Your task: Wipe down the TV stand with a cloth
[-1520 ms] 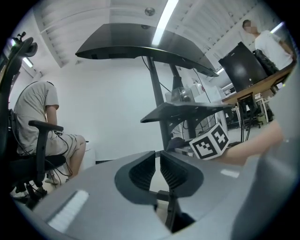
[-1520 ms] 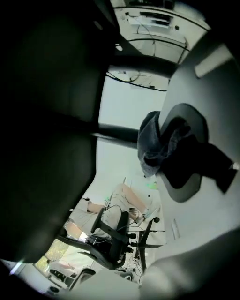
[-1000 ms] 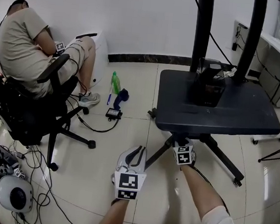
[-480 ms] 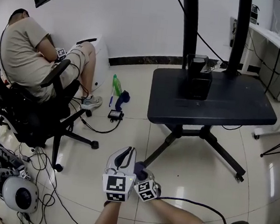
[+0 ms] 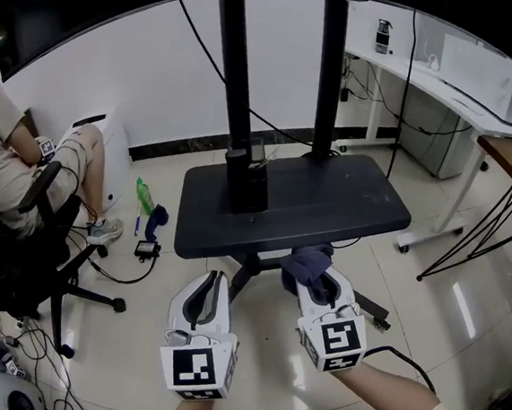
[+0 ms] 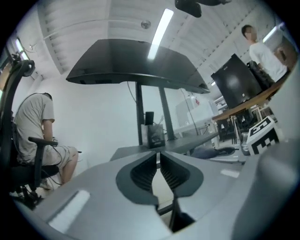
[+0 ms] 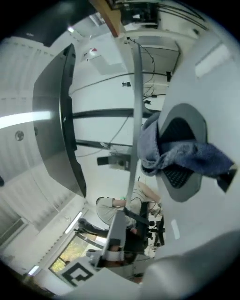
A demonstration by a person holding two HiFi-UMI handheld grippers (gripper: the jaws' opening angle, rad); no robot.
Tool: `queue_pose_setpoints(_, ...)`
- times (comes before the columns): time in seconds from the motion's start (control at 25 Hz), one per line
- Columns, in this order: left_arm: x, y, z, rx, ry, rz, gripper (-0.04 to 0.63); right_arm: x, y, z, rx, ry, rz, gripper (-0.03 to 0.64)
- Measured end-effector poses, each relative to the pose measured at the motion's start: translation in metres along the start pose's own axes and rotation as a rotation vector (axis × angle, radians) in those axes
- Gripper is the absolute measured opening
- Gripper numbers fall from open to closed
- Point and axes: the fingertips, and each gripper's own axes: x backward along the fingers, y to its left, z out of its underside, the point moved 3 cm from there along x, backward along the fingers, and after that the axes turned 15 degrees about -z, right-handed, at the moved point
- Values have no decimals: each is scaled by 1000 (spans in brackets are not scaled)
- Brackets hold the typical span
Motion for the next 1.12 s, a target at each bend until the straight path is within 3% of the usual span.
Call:
queue_pose_setpoints(0.16,-11,-59,-25,54,-45,56,110,50,-34,-36,40,-31,40,94)
queue_pose_setpoints(0.24,-20,-84,-26,71,-126,94,110,58,-47,-26,30,-4,46,94)
queue_pose_setpoints(0.28,-24,-98,-18,67,-129,118,110,59,-54,-12,28,20,51,94)
queue_pose_setpoints(0.4,-42,-139,30,13,-61,169,111,43,-81,51,1,92,51,94)
queue_pose_setpoints(0.52,-72,-160,76,-17,-9,155,112,4,-113,99,6,116,41,94)
queue_pose_setpoints(0.68,-104,-171,107,40,83,132,112,-57,-151,122,69,106,4,94)
queue_pose_setpoints(0.84,-116,-165,119,51,76,112,112,-95,-182,124,40,83,43,94)
queue_pose_setpoints(0.92,-126,-159,148,11,82,90,112,-106,-180,177,6,152,18,94)
queue_pose_setpoints(1.12,-131,-161,254,-82,225,68,114,-93,-153,399,-142,542,-57,94)
